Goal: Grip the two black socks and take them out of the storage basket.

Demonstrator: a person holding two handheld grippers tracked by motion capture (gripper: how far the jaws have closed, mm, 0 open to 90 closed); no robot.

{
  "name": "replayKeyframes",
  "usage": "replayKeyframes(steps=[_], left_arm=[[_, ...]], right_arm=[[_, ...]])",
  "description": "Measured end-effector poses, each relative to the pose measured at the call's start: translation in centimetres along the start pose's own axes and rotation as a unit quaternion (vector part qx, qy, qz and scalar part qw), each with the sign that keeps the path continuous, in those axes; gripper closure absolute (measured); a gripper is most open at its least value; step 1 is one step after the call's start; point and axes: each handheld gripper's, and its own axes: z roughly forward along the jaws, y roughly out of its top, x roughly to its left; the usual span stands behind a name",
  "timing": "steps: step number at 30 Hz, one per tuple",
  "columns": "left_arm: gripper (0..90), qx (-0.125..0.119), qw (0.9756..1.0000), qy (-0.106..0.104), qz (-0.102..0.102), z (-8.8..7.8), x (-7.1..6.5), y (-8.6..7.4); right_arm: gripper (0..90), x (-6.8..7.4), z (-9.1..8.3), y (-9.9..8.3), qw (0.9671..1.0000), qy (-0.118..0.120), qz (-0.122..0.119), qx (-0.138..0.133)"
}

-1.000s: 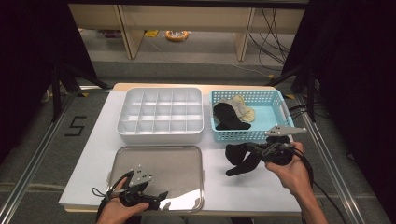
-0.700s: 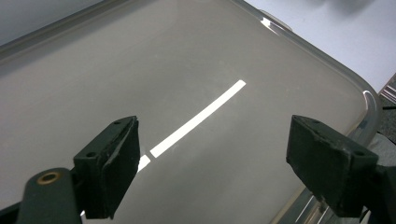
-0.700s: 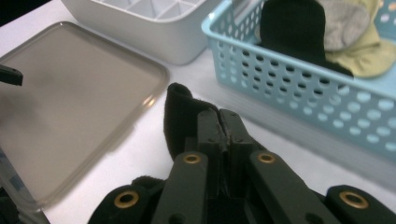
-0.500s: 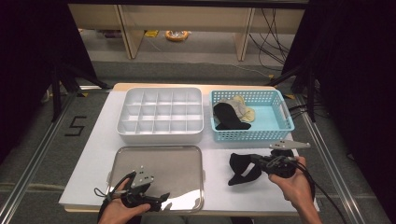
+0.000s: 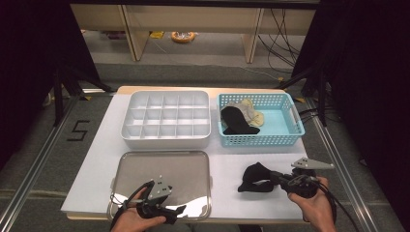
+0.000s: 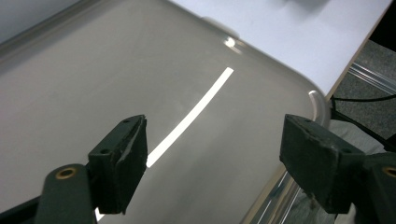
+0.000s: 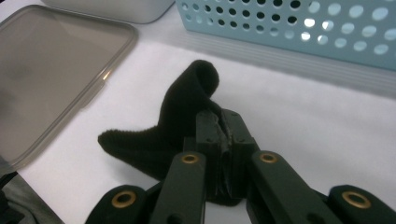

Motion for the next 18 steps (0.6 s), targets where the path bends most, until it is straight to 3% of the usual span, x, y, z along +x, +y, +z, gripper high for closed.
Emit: replayKeyframes(steps=[1, 2, 3, 7, 9, 10, 11, 12, 13, 14, 17, 18], left_arm=[[24.5, 0.001, 1.0, 0.001, 0.009, 0.1, -0.1, 0.3], [26.1, -0.002, 0.9999, -0.004, 0.017, 0.3, -0.4, 0.7], [27.0, -0.005, 0.9998, -0.01, 0.014, 0.5, -0.7, 0.9], [28.5, -0.006, 0.999, -0.032, 0.031, 1.1, -1.1, 2.5], [29.6, -0.012, 0.9988, -0.028, 0.039, 1.3, -1.2, 3.1], [29.9, -0.013, 0.9988, -0.027, 0.038, 1.3, -1.2, 3.4], [29.9, -0.015, 0.9988, -0.03, 0.035, 1.3, -1.1, 3.6], [29.9, -0.016, 0.9987, -0.028, 0.04, 1.2, -0.9, 3.8], [29.9, -0.02, 0.999, -0.027, 0.031, 1.2, -0.8, 3.9], [29.9, -0.018, 0.999, -0.021, 0.036, 1.1, -0.5, 4.1], [29.9, -0.027, 0.9992, -0.017, 0.023, 0.9, 0.1, 4.4], [29.9, -0.025, 0.9993, -0.01, 0.024, 0.9, 0.3, 4.5]], right_arm=[[87.1, -0.3, 0.0, -0.1, 0.9999, -0.004, -0.013, -0.002], [86.9, 0.0, 0.0, -0.3, 1.0, 0.0, 0.009, 0.004], [86.9, -0.4, 0.1, -0.4, 1.0, -0.003, -0.007, 0.002], [87.8, -0.2, 0.1, -0.3, 1.0, -0.003, 0.003, -0.002], [88.2, -0.2, -0.2, 0.3, 0.9999, -0.007, -0.008, -0.006], [88.3, 0.0, -0.3, 0.6, 0.9999, -0.006, -0.007, -0.012], [88.4, -0.2, -0.6, 1.1, 0.9996, -0.008, -0.024, -0.013], [88.4, 0.1, -0.8, 1.4, 0.9997, -0.012, -0.017, -0.014], [88.4, 0.2, -0.9, 1.9, 0.9996, -0.008, -0.018, -0.018], [88.4, -0.1, -1.1, 2.4, 0.9987, -0.012, -0.043, -0.024], [88.4, 0.6, -1.4, 3.9, 0.9974, -0.021, -0.064, -0.025], [88.4, 0.7, -1.2, 4.4, 0.9963, -0.012, -0.082, -0.023]])
